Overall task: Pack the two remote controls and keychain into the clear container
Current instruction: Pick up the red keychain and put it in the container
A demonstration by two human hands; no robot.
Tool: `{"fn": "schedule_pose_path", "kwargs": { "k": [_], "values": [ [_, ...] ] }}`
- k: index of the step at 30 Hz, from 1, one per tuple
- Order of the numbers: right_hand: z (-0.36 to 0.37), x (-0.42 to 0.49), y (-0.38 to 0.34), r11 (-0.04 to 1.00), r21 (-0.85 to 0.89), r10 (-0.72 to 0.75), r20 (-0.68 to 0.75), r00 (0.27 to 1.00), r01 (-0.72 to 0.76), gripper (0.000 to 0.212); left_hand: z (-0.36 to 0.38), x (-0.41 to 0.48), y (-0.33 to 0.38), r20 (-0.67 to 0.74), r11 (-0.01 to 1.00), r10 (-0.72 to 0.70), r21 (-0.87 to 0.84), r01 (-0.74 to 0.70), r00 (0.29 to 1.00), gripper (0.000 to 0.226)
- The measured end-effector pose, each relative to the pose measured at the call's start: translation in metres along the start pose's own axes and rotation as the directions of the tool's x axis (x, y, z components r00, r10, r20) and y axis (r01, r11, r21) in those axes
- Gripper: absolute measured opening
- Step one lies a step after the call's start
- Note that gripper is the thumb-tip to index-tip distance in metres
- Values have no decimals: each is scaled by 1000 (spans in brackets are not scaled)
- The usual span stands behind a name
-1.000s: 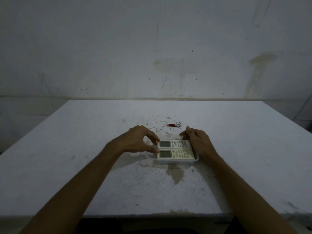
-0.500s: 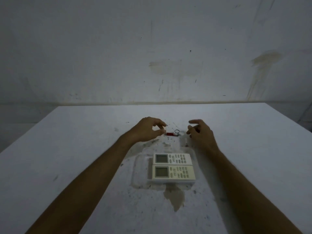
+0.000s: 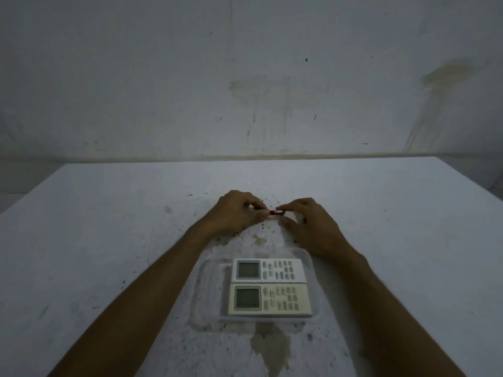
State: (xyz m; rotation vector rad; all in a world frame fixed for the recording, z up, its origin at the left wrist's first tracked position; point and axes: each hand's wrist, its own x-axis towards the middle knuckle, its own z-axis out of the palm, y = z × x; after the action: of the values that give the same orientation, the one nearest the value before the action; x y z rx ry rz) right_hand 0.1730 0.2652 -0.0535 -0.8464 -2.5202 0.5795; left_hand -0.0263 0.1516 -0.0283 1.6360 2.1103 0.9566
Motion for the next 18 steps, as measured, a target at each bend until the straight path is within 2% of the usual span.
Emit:
{"fn": "schedule_pose_path", "kwargs": {
  "k": [4,7,9,13,18],
  "values": [
    [-14,-4,-11,926,374,88,-86,992,-50,23,1,-8,19,-8,983,-18,-183,16,1000,20],
    [-23,-11,-26,841,540,121,-115,986,-40,22,-1,-17,31,-35,971,6,-239,-14,999,22],
    [-24,-15,-36,768,639,174,-132,976,-50,19,-7,-23,35,0,967,22,-252,-22,1000,21],
    [-29,-20,-51,688,723,248,-160,955,-57,15,-18,-33,50,119,970,56,-241,-26,991,25],
    [-29,-27,-59,702,709,289,-196,937,-68,20,-16,-38,64,76,960,9,-278,13,997,20]
  ]
}}
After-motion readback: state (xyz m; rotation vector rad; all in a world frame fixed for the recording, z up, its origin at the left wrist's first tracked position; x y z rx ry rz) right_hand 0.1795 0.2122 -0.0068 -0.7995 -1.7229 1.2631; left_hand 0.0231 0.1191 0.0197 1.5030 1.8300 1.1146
